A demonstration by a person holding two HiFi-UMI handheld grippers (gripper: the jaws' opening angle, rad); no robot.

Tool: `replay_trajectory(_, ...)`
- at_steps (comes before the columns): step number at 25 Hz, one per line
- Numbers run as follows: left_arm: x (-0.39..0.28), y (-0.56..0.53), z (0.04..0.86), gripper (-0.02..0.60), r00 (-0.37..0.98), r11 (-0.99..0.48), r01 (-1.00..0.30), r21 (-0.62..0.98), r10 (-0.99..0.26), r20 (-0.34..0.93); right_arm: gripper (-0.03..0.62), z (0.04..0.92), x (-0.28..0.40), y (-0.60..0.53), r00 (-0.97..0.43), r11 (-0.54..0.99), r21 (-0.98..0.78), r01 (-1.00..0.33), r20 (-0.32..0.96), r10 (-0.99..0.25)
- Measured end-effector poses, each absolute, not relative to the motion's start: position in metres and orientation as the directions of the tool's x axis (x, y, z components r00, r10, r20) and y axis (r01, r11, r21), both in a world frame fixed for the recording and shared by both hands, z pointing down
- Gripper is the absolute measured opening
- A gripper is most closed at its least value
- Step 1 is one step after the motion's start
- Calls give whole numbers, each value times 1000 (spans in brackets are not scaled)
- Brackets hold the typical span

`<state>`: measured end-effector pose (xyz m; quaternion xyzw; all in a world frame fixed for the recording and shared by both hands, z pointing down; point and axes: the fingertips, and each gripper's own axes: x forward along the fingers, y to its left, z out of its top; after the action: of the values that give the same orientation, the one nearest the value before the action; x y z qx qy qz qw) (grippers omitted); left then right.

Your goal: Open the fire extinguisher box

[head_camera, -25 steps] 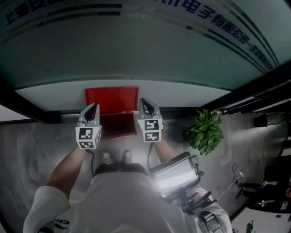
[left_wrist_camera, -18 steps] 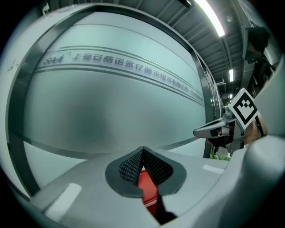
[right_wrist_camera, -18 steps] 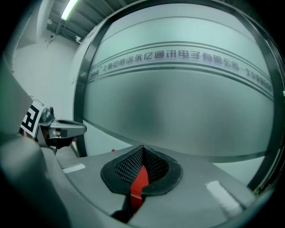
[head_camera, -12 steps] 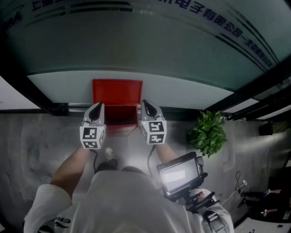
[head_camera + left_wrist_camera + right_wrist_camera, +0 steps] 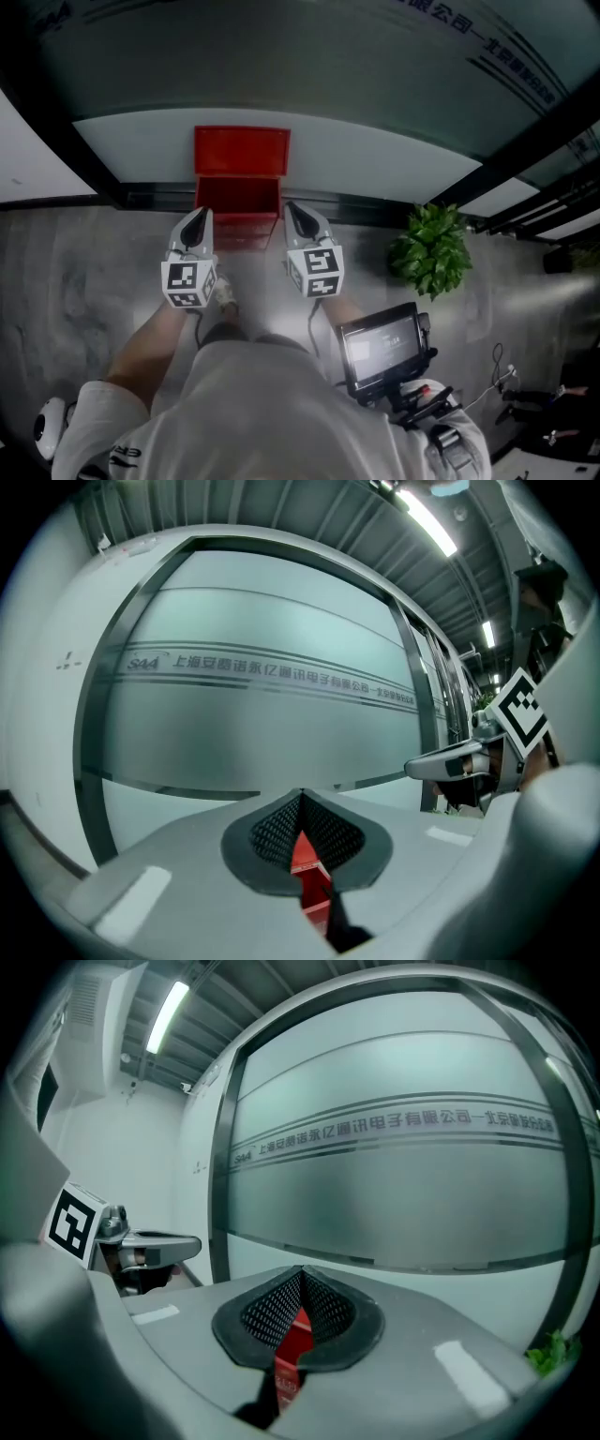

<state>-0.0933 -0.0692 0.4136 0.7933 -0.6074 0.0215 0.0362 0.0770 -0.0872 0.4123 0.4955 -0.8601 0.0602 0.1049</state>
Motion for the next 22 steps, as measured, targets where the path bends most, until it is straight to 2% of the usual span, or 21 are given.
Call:
replay_trajectory(12, -83, 18, 410, 2, 291, -287, -956, 56, -954, 78, 12, 420, 75, 13, -501, 508, -47, -860, 261, -825)
replay_trajectory(22, -115, 41, 399, 2, 319, -316, -947, 60, -946, 64, 11, 417, 53, 48, -465, 464, -67, -883, 259, -847)
